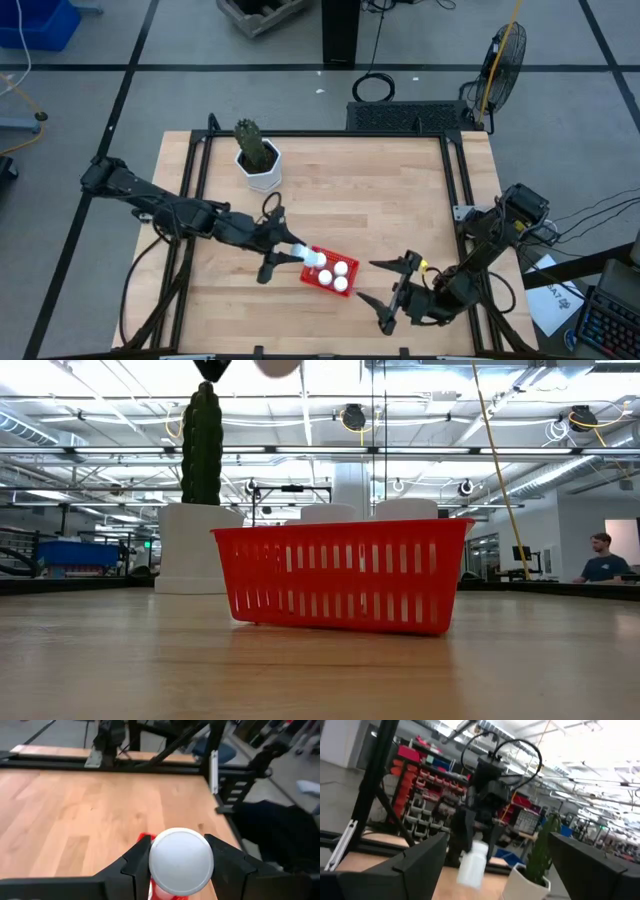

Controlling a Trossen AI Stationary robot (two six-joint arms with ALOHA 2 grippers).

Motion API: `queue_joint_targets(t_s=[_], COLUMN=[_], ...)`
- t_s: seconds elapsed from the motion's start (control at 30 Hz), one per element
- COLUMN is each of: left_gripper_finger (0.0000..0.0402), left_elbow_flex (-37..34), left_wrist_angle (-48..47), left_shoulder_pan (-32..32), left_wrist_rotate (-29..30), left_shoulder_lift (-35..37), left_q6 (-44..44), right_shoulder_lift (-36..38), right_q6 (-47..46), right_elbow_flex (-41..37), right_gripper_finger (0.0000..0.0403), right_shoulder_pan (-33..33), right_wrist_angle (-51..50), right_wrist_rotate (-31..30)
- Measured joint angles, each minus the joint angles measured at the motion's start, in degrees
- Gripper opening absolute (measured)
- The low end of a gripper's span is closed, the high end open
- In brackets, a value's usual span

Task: Pick and place pill bottles into a basket
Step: Put the white pill bottle into the red bin

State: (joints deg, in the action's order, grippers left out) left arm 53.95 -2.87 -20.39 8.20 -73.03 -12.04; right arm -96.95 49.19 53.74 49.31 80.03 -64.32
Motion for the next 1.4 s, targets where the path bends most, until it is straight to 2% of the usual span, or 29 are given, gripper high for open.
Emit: queue_joint_targets(t_s=[0.07, 0.3, 0.43, 0.53, 0.7, 0.8, 0.97, 1.13, 1.23, 1.4], left_gripper_finger=[0.0161, 0.0161, 0.0161, 0.0161, 0.0161, 0.0161, 0.0161, 0.0161, 0.0161, 0.0161], left_elbow_flex=[0.2, 0.08, 0.4, 1.17, 6.6, 10.46, 14.91, 15.15, 14.99, 15.04], left_wrist_angle=[0.84, -5.4, -4.17, -5.17, -9.4, -15.5, -19.05, -19.23, -21.48, -20.43], left_shoulder_pan=[0.73, 2.13, 1.78, 1.35, -0.1, -0.9, -1.61, -1.63, -1.61, -1.76], left_wrist_rotate=[-1.21, -4.14, -5.44, -6.75, -6.54, -5.07, -1.79, -1.21, 0.86, 0.85], left_shoulder_lift=[-0.67, -2.05, -3.99, -7.18, -14.09, -17.8, -22.11, -23.25, -23.47, -23.77], left_q6=[-0.37, -2.67, -3.11, -3.54, -3.53, -3.51, -2.85, -3.0, -3.39, -3.35], right_shoulder_lift=[0.0, 0.0, 0.0, 0.0, 0.0, 0.0, 0.0, 0.0, 0.0, 0.0], right_q6=[0.21, 1.47, 1.51, 1.16, -1.04, -3.26, -5.08, -5.2, -5.22, -5.28], right_elbow_flex=[-0.08, -0.13, -0.15, -0.32, -2.22, -3.71, -5.39, -6.12, -6.12, -6.12], right_gripper_finger=[0.0338, 0.0336, 0.0335, 0.0333, 0.0333, 0.0333, 0.0334, 0.0334, 0.0334, 0.0334], right_shoulder_pan=[1.01, 3.85, 4.8, 4.99, 5.19, 5.19, 5.21, 5.47, 5.94, 6.32], right_wrist_angle=[-0.13, -0.19, -0.2, -0.15, -0.1, -0.11, -0.08, 0.13, 0.35, 0.3], right_wrist_rotate=[-2.07, -9.33, -12.22, -12.48, -12.49, -12.47, -13.29, -15.6, -15.42, -15.38])
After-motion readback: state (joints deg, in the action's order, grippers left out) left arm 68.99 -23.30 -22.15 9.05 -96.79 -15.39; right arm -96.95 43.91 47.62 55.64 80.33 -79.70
